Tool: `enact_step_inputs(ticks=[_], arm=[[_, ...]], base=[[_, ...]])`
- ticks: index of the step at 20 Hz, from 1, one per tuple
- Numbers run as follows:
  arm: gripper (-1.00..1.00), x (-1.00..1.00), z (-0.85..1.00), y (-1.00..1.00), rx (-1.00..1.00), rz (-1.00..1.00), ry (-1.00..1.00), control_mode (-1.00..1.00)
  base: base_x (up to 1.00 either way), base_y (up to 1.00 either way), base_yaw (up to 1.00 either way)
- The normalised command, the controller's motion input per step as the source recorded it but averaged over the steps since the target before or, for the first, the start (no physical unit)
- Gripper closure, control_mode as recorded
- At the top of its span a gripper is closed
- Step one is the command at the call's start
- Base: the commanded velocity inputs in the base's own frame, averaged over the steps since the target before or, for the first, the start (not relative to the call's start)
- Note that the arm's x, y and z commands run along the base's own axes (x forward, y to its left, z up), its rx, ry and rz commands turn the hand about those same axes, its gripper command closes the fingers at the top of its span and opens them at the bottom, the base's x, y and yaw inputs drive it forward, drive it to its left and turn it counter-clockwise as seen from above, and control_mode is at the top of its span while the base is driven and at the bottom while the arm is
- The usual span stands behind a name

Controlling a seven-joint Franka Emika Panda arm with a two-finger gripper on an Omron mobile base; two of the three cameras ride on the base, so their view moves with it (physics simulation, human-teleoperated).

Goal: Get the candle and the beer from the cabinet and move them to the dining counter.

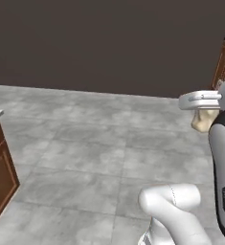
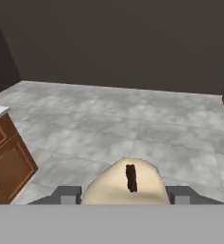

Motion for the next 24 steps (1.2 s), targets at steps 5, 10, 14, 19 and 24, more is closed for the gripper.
enact_step_inputs(ticks=[5,10,14,19,24], arm=[[1.0,0.0,0.0,0.0,0.0,0.0,0.0,1.0],[1.0,0.0,0.0,0.0,0.0,0.0,0.0,1.0],[1.0,0.0,0.0,0.0,0.0,0.0,0.0,1.0],[1.0,0.0,0.0,0.0,0.0,0.0,0.0,1.0],[1.0,0.0,0.0,0.0,0.0,0.0,0.0,1.0]], base=[[1.0,-0.93,0.21],[1.0,-0.32,0.03],[1.0,-0.02,0.0],[1.0,0.0,0.0],[1.0,0.17,0.21]])
